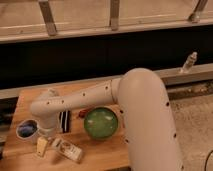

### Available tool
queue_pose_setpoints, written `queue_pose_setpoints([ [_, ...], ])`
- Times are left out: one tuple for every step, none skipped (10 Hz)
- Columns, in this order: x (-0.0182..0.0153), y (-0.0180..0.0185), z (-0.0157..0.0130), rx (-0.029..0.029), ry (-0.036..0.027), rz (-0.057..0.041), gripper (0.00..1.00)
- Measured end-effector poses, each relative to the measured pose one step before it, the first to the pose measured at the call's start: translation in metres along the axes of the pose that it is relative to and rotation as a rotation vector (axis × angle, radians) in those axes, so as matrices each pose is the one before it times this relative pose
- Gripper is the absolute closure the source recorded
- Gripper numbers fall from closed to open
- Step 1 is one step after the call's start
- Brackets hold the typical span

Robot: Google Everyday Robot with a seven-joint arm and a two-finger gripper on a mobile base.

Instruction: Stand the bottle upright

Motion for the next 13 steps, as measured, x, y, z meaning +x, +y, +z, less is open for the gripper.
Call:
queue_pose_setpoints([
  [0.00408,-0.00117,0.00135,-0.00492,0.00147,0.01257,0.20],
  [0.00293,-0.00120,0.00176,-0.00487,-0.00099,0.00987,0.20],
  [0.00094,-0.00043,0.00189,-0.00492,-0.00288,0.00521,0.20],
  [-0.00039,0.00039,0.00230,-0.00493,-0.00167,0.00103,0.20],
  [-0.00119,0.00076,0.00266,-0.00598,-0.00238,0.00029,0.20],
  [-0.00082,-0.00025,0.00197,-0.00518,-0.00310,0.00158,0.20],
  [-0.00064,-0.00037,0.00307,-0.00688,-0.00238,-0.00015,0.20],
  [-0.00051,-0.00069,0.00331,-0.00745,-0.00326,0.00033,0.20],
  [-0.00006,-0.00123,0.00309,-0.00652,-0.00379,0.00266,0.20],
  [0.00012,-0.00140,0.00337,-0.00702,-0.00436,0.00248,0.20],
  [-0.00025,-0.00158,0.00298,-0.00643,-0.00507,0.00191,0.20],
  [-0.00136,-0.00088,0.00190,-0.00479,-0.00515,-0.00093,0.20],
  [-0.00224,-0.00039,0.00255,-0.00449,-0.00409,-0.00416,0.20],
])
